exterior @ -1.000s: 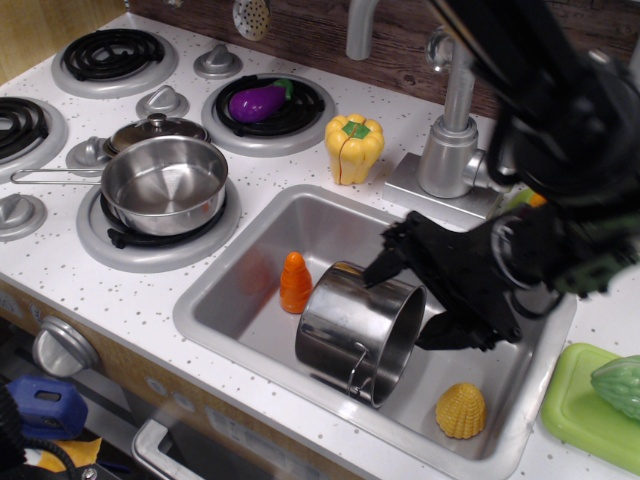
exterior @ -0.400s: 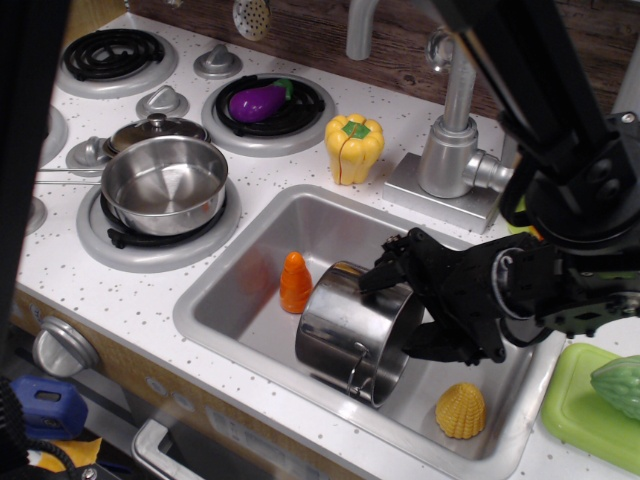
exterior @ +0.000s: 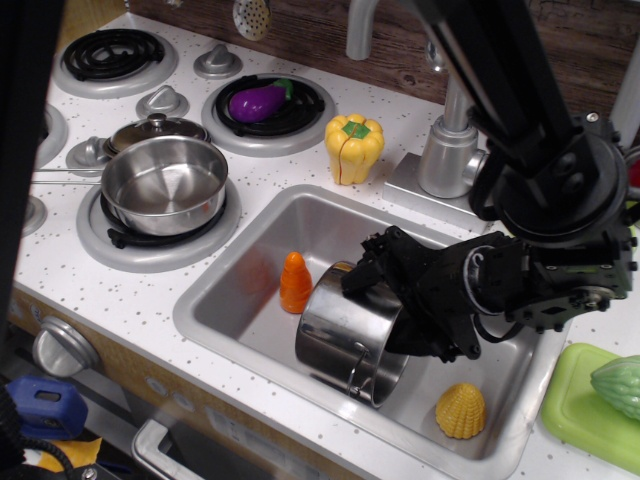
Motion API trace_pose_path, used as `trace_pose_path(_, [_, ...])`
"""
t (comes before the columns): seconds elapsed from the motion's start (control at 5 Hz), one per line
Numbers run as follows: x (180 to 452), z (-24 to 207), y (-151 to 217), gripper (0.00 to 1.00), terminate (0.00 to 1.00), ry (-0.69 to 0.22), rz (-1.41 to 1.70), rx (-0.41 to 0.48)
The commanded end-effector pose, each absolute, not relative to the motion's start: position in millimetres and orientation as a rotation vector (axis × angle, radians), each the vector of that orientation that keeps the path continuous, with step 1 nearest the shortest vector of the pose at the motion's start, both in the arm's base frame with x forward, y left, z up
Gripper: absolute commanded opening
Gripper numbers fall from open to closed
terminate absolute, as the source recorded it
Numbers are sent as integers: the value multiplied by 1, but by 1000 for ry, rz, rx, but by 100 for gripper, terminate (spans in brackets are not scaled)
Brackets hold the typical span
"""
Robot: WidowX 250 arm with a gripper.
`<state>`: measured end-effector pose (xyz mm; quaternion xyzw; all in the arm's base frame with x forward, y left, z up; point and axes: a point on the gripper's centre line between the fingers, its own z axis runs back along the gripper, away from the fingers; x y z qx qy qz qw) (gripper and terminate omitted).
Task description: Flip pot upright in sink
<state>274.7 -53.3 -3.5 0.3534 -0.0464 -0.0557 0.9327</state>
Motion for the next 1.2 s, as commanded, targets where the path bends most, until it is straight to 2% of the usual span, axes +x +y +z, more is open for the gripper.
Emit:
trace_pose_path(0.0, [283, 18, -53, 0, 0, -169, -78, 653])
trace_pose_path(0.4, [285, 20, -45, 0, 0, -165, -42, 528])
trace_pose_path(0.6, [285, 13, -35, 0, 0, -241, -14, 411])
trace_pose_path(0.8, [285, 7, -30, 0, 0, -273, -15, 372])
trace_pose_path(1.0, [284, 5, -26, 100, 0, -275, -16, 264])
